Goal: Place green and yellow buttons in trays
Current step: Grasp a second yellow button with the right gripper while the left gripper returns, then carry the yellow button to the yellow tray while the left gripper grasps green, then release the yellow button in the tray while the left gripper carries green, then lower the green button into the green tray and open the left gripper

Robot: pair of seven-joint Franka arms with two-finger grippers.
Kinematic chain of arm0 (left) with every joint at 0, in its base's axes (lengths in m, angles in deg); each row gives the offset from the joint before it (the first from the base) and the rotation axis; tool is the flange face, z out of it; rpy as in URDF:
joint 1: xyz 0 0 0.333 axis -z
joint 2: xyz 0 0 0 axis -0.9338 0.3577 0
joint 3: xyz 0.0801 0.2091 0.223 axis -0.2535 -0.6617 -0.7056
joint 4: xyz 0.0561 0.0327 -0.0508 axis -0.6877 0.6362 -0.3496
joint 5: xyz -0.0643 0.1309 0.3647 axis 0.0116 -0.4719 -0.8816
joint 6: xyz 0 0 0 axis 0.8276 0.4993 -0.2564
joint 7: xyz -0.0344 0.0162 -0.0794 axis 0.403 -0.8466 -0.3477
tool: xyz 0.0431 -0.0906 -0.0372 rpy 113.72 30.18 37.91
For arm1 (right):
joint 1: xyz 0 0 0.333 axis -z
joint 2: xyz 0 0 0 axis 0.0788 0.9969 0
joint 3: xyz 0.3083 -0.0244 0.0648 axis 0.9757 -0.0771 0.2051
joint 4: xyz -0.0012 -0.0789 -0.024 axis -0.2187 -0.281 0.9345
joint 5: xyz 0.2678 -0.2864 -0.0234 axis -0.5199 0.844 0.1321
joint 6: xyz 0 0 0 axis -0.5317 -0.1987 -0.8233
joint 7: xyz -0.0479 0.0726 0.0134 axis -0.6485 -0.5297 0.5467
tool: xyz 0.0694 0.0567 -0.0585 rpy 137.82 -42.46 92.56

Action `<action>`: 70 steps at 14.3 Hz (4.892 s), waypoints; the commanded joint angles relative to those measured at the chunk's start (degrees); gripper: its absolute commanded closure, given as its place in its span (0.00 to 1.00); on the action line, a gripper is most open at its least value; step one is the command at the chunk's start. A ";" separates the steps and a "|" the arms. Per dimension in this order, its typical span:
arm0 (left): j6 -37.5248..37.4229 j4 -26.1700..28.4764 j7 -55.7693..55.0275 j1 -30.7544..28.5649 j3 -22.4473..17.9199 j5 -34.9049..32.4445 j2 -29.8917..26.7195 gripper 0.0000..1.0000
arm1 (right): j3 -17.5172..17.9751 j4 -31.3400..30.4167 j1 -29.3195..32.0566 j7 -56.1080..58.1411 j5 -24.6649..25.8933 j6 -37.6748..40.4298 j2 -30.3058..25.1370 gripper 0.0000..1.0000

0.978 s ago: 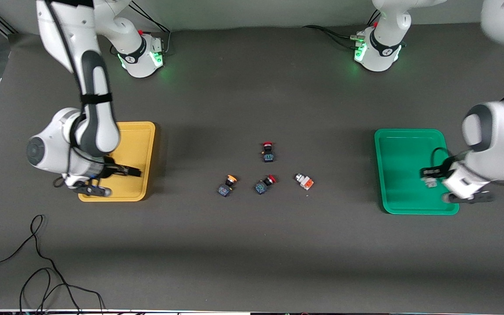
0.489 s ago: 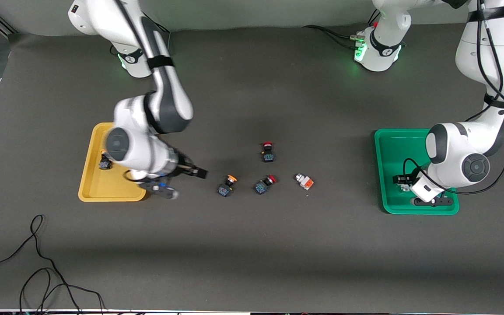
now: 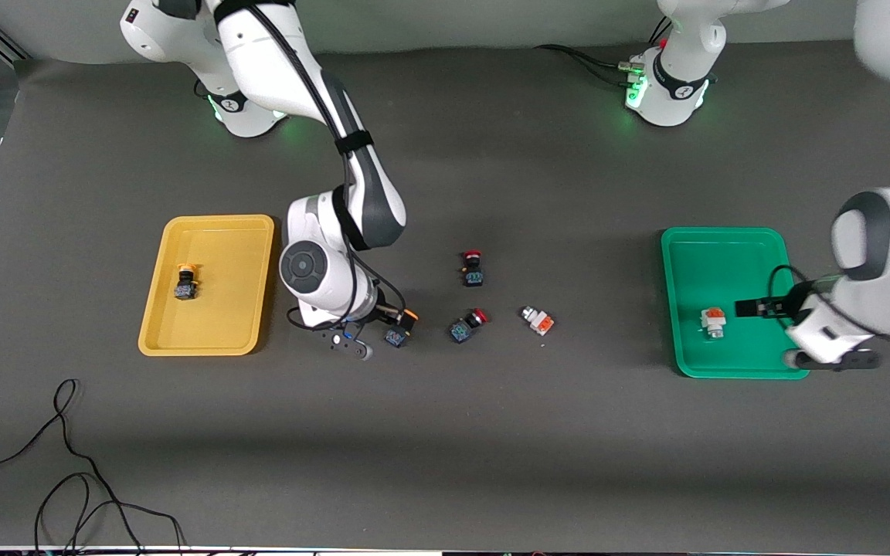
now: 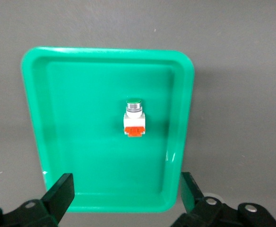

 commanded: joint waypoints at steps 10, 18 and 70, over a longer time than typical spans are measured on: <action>-1.68 -11.98 -27.23 19.87 4.55 -0.17 6.94 0.00 | 2.55 6.15 2.87 -3.06 -3.10 -7.81 10.31 1.00; 3.42 -12.25 -63.61 26.03 4.63 3.34 10.29 0.00 | -8.06 8.88 9.03 13.86 1.65 18.78 -1.02 1.00; 34.05 23.86 -0.64 -10.42 4.02 -9.22 2.54 0.90 | 32.50 -8.85 53.31 26.05 38.21 29.20 -47.94 0.00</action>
